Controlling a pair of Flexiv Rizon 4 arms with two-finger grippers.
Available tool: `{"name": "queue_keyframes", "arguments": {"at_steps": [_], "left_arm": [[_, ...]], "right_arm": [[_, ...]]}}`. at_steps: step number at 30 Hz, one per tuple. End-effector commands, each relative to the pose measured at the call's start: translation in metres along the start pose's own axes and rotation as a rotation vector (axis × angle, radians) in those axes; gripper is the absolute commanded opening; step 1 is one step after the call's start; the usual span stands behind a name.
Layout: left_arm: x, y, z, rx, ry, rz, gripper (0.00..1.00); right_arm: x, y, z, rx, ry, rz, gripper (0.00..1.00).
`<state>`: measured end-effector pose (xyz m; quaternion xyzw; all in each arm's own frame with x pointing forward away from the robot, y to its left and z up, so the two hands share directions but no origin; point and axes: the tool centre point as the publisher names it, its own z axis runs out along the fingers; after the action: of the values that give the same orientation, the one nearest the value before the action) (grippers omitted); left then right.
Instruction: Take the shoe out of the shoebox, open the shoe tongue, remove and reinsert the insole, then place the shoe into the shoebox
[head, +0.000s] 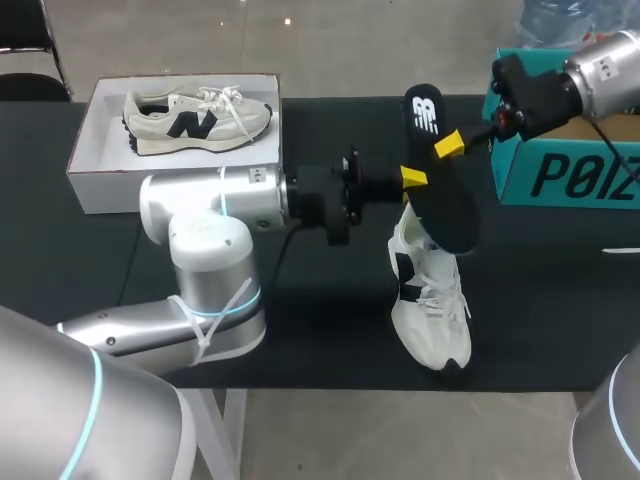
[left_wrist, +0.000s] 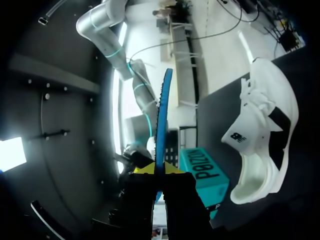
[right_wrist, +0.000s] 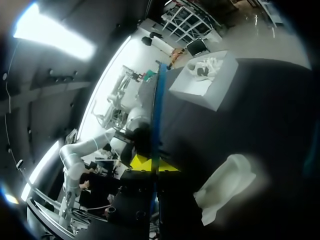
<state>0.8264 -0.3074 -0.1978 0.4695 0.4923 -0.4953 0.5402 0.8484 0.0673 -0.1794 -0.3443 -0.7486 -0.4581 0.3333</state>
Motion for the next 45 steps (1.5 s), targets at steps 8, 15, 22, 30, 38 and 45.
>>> {"name": "queue_keyframes", "arguments": {"at_steps": [8, 15, 22, 30, 38, 45], "left_arm": [[0.003, 0.002, 0.001, -0.011, 0.010, -0.004, 0.00], [0.011, 0.006, -0.006, -0.024, 0.062, -0.020, 0.00], [0.013, 0.010, -0.009, -0.019, 0.108, -0.032, 0.00], [0.008, 0.018, -0.008, -0.022, 0.136, -0.058, 0.00], [0.006, 0.020, -0.007, -0.033, 0.177, -0.057, 0.00], [0.004, 0.020, -0.005, -0.046, 0.196, -0.045, 0.00]], "right_arm": [[0.008, -0.016, -0.019, -0.157, -0.046, 0.018, 1.00], [0.030, -0.041, -0.055, -0.259, -0.167, -0.023, 1.00], [0.077, -0.050, -0.090, -0.242, -0.340, -0.135, 1.00], [0.110, -0.053, -0.100, -0.052, -0.552, -0.252, 1.00], [0.131, -0.061, -0.125, -0.005, -0.702, -0.373, 1.00], [0.131, -0.064, -0.130, -0.008, -0.651, -0.396, 1.00]]}}
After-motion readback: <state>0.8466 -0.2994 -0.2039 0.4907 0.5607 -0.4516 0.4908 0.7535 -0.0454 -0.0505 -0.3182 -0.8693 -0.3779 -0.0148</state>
